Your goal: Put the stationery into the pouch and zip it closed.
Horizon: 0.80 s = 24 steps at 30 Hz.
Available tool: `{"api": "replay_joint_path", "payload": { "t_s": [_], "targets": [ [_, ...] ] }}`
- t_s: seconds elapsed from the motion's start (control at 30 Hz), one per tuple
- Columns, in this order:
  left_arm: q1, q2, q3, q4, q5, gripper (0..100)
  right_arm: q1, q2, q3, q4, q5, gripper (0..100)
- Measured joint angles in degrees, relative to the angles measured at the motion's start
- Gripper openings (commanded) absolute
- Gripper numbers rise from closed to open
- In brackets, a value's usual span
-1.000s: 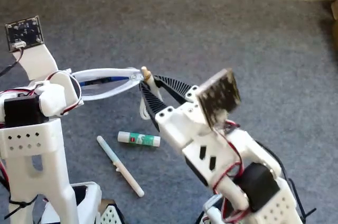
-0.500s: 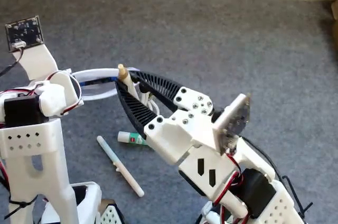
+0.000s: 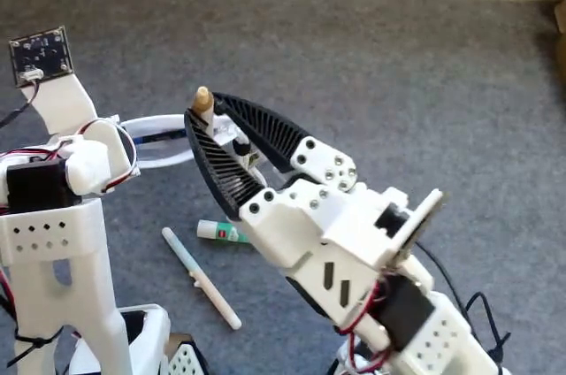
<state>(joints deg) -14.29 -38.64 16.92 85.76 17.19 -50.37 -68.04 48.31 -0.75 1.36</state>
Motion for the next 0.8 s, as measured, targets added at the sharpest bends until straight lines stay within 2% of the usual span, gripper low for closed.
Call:
{"api": "replay_joint_path", "payload": {
  "t_s": [0.43,0.8],
  "targets": [
    [0.00,0.00,0.00,0.00,0.00,1,0.00,0.09,16.88,-23.82,0.00,0.4],
    [0.00,0.00,0.00,0.00,0.00,1,2.55,0.18,17.67,-28.22,0.00,0.4]
  ]
}}
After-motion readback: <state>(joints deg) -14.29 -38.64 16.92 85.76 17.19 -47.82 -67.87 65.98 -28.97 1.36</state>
